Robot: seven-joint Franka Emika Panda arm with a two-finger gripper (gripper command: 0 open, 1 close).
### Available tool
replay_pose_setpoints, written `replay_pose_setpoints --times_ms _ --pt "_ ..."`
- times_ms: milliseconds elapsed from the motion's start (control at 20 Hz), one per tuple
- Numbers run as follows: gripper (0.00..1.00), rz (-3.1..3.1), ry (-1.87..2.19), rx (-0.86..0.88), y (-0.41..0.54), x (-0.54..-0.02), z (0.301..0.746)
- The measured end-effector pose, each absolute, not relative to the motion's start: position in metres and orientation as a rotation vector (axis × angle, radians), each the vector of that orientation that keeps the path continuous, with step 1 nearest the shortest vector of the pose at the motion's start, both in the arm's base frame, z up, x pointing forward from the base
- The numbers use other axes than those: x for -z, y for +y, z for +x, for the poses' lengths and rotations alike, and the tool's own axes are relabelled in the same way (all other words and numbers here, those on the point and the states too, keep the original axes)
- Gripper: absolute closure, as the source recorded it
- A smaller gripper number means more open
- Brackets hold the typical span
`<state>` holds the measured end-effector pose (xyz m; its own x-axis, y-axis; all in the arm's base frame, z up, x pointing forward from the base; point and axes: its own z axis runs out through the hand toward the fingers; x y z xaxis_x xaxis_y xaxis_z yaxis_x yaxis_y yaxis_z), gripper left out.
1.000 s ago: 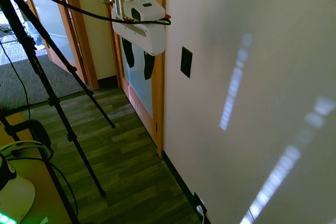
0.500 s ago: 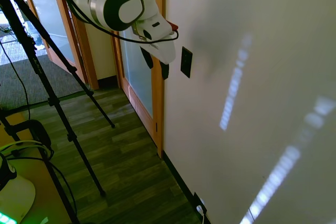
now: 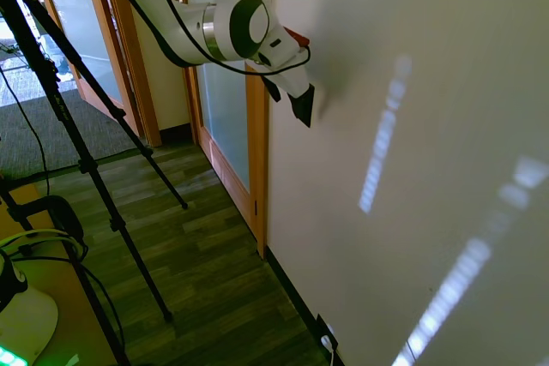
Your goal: Turn on the light
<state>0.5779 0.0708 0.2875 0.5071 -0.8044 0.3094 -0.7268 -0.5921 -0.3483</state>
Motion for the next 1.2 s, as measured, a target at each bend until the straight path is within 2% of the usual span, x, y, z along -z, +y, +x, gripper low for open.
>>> replay_pose_setpoints --times_ms 1200 --pt "1.00 -2.475 1.349 0.763 0.074 -0.272 0.593"
